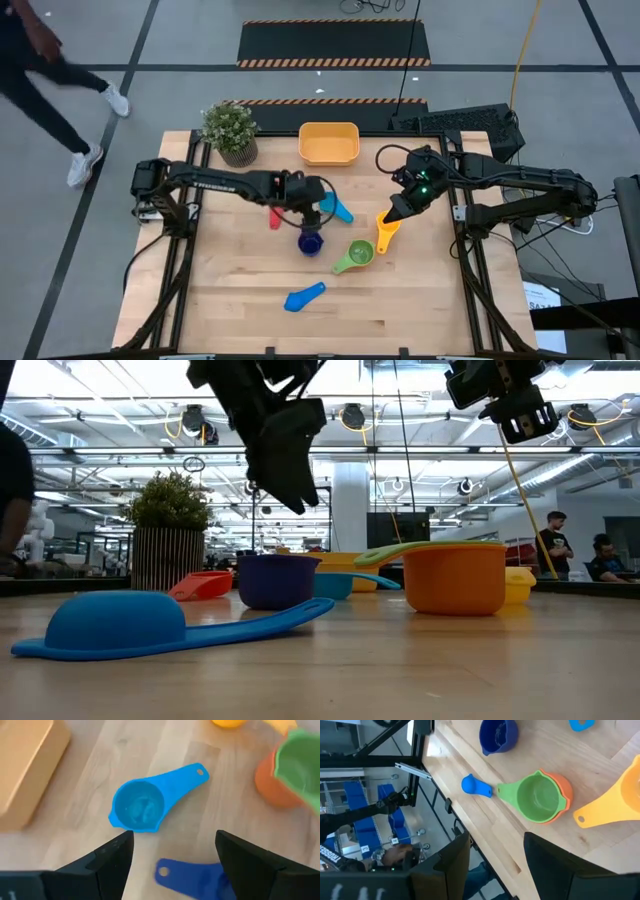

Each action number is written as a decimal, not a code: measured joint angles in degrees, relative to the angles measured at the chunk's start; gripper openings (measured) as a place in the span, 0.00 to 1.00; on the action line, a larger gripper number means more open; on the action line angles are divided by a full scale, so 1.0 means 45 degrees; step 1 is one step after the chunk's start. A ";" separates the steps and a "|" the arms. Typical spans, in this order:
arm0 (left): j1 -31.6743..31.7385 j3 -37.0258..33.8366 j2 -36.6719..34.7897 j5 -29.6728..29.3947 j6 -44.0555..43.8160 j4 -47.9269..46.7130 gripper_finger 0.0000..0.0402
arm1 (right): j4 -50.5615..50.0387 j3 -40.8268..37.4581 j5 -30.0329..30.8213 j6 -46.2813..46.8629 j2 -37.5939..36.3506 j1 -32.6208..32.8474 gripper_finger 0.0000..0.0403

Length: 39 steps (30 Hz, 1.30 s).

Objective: Nest measuring cups in basket
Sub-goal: Stack the dark blue measuring cup on top of the green measuring cup

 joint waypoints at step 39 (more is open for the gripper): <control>-0.0277 -0.3199 0.0000 0.0933 1.5532 0.1238 0.70 | -0.0053 0.0000 0.0708 -0.0715 -0.0636 0.0010 0.45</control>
